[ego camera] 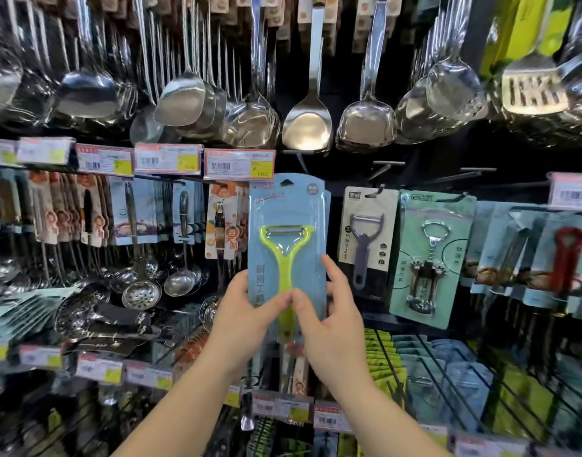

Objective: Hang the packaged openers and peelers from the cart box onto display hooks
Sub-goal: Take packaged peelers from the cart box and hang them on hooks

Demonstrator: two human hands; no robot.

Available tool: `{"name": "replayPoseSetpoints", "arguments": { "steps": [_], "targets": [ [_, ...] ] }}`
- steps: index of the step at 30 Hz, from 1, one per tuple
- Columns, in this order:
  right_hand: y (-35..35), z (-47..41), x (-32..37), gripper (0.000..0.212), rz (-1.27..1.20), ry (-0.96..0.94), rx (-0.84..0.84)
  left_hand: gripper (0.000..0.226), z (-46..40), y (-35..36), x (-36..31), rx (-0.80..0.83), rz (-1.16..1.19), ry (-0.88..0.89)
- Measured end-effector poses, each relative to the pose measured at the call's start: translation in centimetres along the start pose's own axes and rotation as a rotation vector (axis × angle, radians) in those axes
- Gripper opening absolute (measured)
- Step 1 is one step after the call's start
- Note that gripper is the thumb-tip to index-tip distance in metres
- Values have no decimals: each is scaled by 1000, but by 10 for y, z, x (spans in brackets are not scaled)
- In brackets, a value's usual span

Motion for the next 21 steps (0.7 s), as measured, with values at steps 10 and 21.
{"name": "replayPoseSetpoints", "arguments": {
  "steps": [10,21],
  "targets": [
    [-3,-33,-13,63,165,62,-2,43,-30,16,7,58,-166,-140],
    [-108,-3,-93,56,461,281,-170,82,-3,107,46,-104,-883,161]
  ]
}}
Point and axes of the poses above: each hand's wrist, its own z-axis away from the middle knuckle, its own y-axis out of the palm, x = y × z, the point moved 6 cm from there along -z, towards the middle knuckle, and after that the axes turned 12 degrees about z, right-handed, at the moved point
